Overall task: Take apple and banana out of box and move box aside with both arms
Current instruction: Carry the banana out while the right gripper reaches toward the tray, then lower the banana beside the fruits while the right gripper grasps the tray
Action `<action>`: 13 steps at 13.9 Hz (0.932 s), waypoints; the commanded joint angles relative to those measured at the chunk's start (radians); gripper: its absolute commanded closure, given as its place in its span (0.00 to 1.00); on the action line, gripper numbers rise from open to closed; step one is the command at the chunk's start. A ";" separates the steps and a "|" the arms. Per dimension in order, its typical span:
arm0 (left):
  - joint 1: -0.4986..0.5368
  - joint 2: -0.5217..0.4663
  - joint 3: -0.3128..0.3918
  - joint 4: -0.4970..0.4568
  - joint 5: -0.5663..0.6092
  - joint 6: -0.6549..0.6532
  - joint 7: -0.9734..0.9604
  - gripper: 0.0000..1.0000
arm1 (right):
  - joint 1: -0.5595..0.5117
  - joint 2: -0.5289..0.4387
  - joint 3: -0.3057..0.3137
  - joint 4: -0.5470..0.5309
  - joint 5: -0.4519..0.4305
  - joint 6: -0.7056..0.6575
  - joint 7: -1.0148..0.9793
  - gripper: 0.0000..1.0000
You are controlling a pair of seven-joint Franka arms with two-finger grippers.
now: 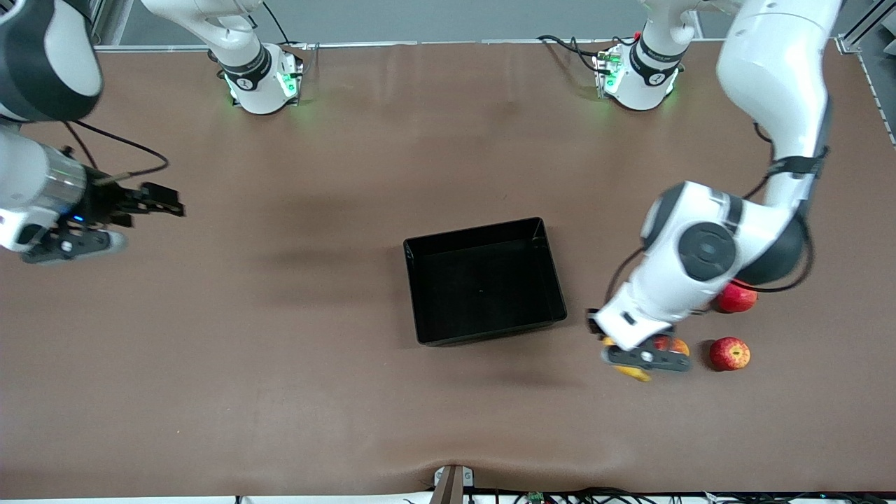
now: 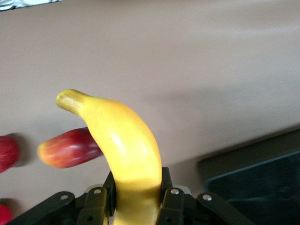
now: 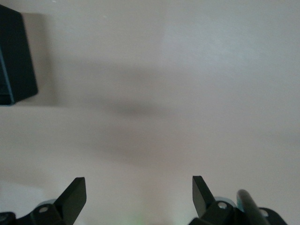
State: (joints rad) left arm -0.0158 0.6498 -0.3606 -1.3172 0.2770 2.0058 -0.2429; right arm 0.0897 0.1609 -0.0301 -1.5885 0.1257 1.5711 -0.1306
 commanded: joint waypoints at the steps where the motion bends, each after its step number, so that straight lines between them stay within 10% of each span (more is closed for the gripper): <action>1: 0.098 -0.036 -0.006 -0.066 -0.012 -0.041 0.150 1.00 | 0.077 0.067 -0.004 0.025 0.023 0.071 0.002 0.00; 6: 0.221 -0.021 -0.003 -0.155 0.027 0.051 0.477 1.00 | 0.185 0.224 -0.004 0.028 0.179 0.262 0.000 0.00; 13: 0.303 -0.067 -0.003 -0.428 0.088 0.264 0.536 1.00 | 0.372 0.455 -0.002 0.114 0.184 0.543 0.262 0.00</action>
State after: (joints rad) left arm 0.2495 0.6566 -0.3577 -1.6150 0.3506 2.1943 0.2779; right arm 0.4260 0.5186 -0.0232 -1.5786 0.2937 2.0914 0.0495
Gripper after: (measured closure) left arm 0.621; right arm 0.000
